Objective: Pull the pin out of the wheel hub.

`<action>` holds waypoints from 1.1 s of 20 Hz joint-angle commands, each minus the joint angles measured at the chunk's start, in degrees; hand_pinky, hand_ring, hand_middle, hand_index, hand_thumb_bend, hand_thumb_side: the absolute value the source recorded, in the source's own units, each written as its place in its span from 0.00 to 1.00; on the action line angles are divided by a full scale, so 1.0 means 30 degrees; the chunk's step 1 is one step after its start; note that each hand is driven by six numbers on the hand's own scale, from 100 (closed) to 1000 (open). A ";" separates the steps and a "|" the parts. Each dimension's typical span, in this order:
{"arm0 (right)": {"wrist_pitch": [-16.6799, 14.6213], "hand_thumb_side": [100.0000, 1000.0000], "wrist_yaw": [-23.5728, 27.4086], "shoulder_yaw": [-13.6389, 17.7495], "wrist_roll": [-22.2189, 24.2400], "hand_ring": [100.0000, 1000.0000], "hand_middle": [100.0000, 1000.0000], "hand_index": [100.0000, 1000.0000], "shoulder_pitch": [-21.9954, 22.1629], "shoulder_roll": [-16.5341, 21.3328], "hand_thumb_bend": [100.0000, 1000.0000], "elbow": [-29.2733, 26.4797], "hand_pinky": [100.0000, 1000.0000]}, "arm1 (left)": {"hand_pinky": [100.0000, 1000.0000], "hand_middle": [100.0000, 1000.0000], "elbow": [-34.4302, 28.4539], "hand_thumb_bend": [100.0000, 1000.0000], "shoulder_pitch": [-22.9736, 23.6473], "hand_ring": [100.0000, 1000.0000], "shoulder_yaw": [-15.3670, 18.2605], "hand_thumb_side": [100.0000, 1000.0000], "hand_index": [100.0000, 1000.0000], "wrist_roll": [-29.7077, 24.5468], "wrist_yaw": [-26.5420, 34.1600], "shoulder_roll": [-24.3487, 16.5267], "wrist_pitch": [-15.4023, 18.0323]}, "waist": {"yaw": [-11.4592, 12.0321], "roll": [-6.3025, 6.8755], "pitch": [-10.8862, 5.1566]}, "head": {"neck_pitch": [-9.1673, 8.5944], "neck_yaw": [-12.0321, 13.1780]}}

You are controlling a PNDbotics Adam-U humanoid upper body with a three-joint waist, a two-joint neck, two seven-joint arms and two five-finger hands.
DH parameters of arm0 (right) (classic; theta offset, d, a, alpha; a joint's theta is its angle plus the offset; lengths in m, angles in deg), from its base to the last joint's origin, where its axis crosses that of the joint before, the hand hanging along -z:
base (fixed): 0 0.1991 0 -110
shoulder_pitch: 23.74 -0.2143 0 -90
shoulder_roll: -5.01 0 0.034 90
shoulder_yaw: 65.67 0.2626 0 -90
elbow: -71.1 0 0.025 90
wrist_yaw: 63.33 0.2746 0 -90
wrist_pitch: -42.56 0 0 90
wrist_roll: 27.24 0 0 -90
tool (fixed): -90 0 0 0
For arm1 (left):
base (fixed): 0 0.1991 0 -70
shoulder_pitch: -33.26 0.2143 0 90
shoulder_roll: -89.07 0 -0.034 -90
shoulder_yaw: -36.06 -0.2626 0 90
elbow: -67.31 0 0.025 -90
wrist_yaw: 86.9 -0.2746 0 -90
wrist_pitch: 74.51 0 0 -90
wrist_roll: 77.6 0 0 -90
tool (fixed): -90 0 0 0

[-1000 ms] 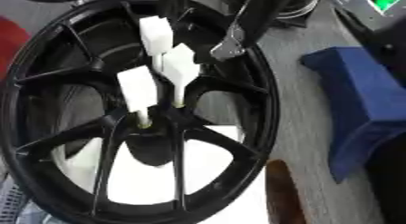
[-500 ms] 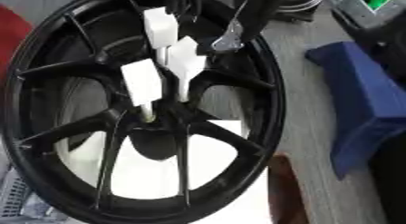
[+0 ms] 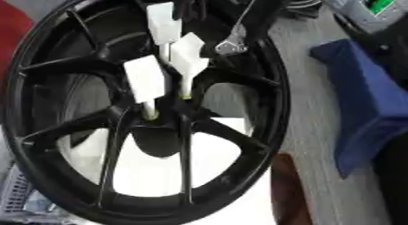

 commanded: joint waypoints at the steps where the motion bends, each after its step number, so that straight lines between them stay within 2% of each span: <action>1: -0.0013 0.21 0.0204 0.0126 0.0092 0.61 0.62 0.76 -0.0112 0.0295 0.26 -0.0066 0.79 | 0.73 0.51 -0.0366 0.18 -0.0245 0.64 0.0168 0.62 0.68 0.0067 0.0015 -0.0190 -0.0011 | 0.0016 0.0128 -0.0325 | 0.0006 -0.0107; 9: 0.0068 0.22 0.0524 -0.0006 0.0418 0.61 0.62 0.76 0.0049 0.0320 0.26 -0.0313 0.79 | 0.73 0.50 -0.0380 0.18 -0.0286 0.64 0.0169 0.62 0.68 0.0082 0.0021 -0.0112 -0.0019 | 0.0043 0.0137 -0.0354 | 0.0059 -0.0153; 17: -0.0136 0.24 0.0479 -0.0122 0.0898 0.68 0.64 0.77 0.0267 0.0202 0.29 0.0005 0.83 | 0.73 0.50 -0.0426 0.19 -0.0398 0.64 0.0154 0.62 0.68 0.0085 0.0050 -0.0075 -0.0043 | 0.0153 0.0077 -0.0235 | 0.0255 -0.0162; 22: -0.0275 0.24 0.0477 -0.0169 0.1046 0.68 0.64 0.77 0.0361 0.0140 0.29 0.0191 0.83 | 0.73 0.50 -0.0501 0.19 -0.0460 0.64 0.0196 0.61 0.68 0.0170 0.0086 -0.0039 -0.0035 | 0.0239 0.0075 -0.0161 | 0.0221 -0.0187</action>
